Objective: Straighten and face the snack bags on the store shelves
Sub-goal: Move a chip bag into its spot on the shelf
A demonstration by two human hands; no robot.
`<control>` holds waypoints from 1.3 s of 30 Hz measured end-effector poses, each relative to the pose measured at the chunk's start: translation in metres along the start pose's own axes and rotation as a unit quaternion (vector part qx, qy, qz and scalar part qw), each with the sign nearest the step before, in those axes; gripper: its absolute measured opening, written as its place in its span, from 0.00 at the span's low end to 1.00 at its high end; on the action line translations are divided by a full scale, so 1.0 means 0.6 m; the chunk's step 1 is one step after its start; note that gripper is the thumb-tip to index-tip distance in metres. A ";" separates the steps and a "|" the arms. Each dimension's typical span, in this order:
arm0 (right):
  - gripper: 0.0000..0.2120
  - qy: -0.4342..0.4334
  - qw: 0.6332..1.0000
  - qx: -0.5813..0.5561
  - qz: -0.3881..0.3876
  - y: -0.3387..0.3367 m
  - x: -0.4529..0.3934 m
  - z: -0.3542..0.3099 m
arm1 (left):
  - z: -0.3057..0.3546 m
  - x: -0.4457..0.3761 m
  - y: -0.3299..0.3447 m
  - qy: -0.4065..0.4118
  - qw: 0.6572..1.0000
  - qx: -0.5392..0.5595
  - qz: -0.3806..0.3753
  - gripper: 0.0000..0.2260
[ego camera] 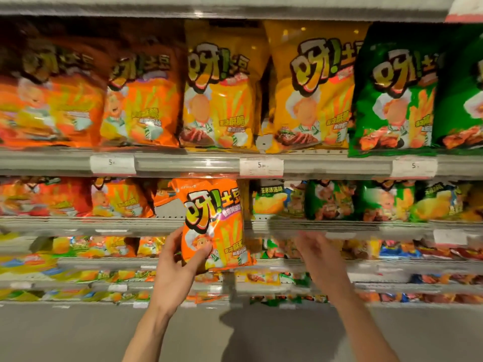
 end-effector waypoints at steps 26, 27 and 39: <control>0.40 -0.075 0.963 0.256 0.023 0.264 -0.121 -0.099 | 0.067 -0.185 -0.166 0.036 0.993 -0.116 0.009 0.29; 0.39 -0.073 0.966 0.247 0.034 0.262 -0.122 -0.096 | 0.071 -0.188 -0.174 0.037 0.991 -0.123 0.024 0.31; 0.38 -0.063 0.967 0.243 0.032 0.259 -0.130 -0.077 | 0.113 -0.229 -0.177 0.073 0.978 -0.184 0.072 0.30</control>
Point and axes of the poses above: each hand's wrist, its own x-axis away from the middle knuckle, its own y-axis out of the palm, z = x × y, the point moved 10 cm from there along -x, towards the middle knuckle, and after that the axes turned 13 degrees about -y, right-handed, at the moved point
